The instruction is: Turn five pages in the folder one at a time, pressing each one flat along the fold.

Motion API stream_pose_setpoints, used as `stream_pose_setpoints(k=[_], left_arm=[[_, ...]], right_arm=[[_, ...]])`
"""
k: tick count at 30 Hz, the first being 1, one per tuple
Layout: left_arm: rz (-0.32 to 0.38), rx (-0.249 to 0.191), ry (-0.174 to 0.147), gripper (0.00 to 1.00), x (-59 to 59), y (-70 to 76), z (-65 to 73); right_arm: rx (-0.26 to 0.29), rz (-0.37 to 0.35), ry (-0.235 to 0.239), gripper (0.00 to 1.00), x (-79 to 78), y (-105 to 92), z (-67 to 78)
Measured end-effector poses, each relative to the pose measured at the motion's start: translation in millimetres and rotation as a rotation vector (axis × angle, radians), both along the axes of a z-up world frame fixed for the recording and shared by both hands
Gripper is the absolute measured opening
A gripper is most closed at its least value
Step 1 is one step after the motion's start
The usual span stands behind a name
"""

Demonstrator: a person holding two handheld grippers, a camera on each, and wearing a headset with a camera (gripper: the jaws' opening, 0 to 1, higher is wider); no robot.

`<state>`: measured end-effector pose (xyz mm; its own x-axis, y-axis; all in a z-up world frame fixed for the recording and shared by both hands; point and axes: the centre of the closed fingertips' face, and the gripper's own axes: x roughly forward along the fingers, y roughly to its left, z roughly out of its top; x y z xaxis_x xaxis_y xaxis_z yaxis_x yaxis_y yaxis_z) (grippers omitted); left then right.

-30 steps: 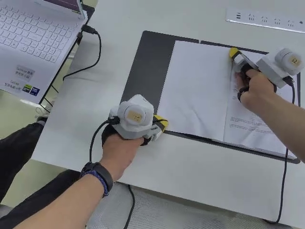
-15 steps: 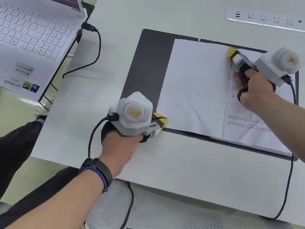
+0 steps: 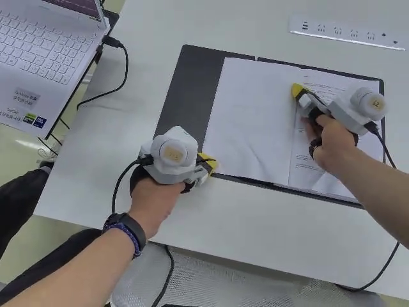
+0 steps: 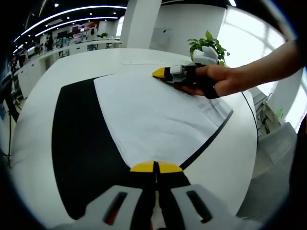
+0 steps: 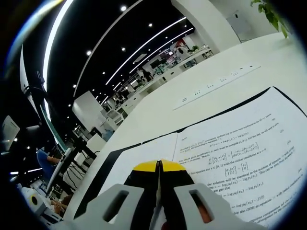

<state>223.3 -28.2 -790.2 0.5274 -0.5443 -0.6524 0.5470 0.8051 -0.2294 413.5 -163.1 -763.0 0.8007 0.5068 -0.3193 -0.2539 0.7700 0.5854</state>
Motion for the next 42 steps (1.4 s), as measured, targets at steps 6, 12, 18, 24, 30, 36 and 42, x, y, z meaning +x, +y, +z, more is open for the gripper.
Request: stream_pose_setpoints(k=[6, 12, 18, 24, 30, 36, 42], left_arm=[[0.005, 0.001, -0.004, 0.00, 0.5, 0.2, 0.1], [0.005, -0.003, -0.011, 0.00, 0.3, 0.4, 0.1], [0.002, -0.002, -0.013, 0.00, 0.2, 0.1, 0.0], [0.008, -0.009, -0.009, 0.00, 0.2, 0.1, -0.5], [0.005, -0.016, -0.006, 0.00, 0.0, 0.4, -0.7], [0.006, -0.014, -0.009, 0.00, -0.3, 0.4, -0.9], [0.010, -0.015, -0.011, 0.00, -0.2, 0.7, -1.0]], right_arm=[[-0.005, 0.007, -0.002, 0.00, -15.2, -1.1, -1.5], [-0.001, 0.013, 0.000, 0.00, -31.6, -3.2, -2.1], [0.001, 0.021, 0.003, 0.00, -46.3, -4.4, -1.8], [0.012, 0.025, 0.013, 0.00, -63.4, -6.1, -1.2], [0.000, 0.057, 0.016, 0.00, -80.6, -6.1, -1.1], [-0.002, 0.065, 0.023, 0.00, -94.0, -4.8, -1.5], [0.000, 0.078, 0.034, 0.00, -103.7, -6.7, -4.8]])
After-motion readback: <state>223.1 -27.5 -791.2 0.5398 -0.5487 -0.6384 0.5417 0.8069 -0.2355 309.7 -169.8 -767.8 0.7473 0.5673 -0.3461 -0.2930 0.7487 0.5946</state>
